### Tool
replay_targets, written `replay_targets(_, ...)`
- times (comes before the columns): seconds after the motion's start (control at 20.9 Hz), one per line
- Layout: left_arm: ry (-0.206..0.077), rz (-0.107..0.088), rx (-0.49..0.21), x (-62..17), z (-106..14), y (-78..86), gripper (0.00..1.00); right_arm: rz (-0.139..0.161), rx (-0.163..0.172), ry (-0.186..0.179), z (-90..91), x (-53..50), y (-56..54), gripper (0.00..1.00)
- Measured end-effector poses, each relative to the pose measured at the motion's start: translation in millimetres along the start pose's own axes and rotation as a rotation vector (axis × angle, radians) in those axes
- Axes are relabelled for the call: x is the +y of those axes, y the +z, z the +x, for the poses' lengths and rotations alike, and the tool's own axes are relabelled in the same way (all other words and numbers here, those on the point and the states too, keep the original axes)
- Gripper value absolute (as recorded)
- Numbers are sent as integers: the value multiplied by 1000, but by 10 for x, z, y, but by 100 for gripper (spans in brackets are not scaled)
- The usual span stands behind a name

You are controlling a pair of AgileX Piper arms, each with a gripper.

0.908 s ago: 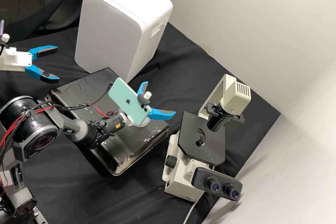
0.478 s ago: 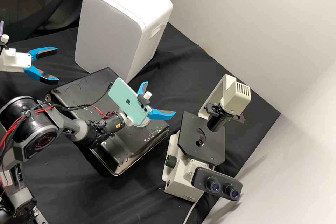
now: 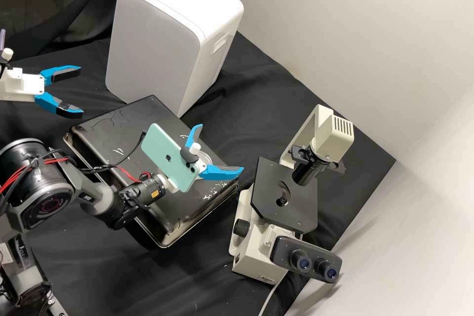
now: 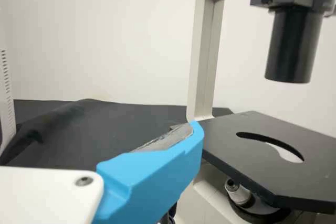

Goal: Place the petri dish on the microscope

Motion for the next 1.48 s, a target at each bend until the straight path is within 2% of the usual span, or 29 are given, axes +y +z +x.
replay_targets(0.24, 0, 0, 0, 0, 0, 0, 100, -21, -18, -59, -198, -69, 80, 100)
replay_targets(0.48, 0, 0, 0, 0, 0, 0, 100, -25, -36, -112, -306, -154, 130, 100)
replay_targets(0.67, 0, 0, 0, 0, 0, 0, 100, -25, -73, -146, -352, -212, 231, 100)
replay_targets(0.76, 0, 0, 0, 0, 0, 0, 100, -23, -96, -152, -367, -218, 284, 100)
replay_targets(1.05, 0, 0, 0, 0, 0, 0, 100, -13, -138, -187, -344, -302, 394, 100)
replay_targets(1.19, 0, 0, 0, 0, 0, 0, 100, -10, -122, -187, -266, -338, 405, 100)
replay_targets(1.39, 0, 0, 0, 0, 0, 0, 100, -5, -124, -183, -168, -432, 428, 100)
replay_targets(1.48, -2, 0, 1, -4, 1, -1, 100, -18, -123, -190, -120, -488, 446, 100)
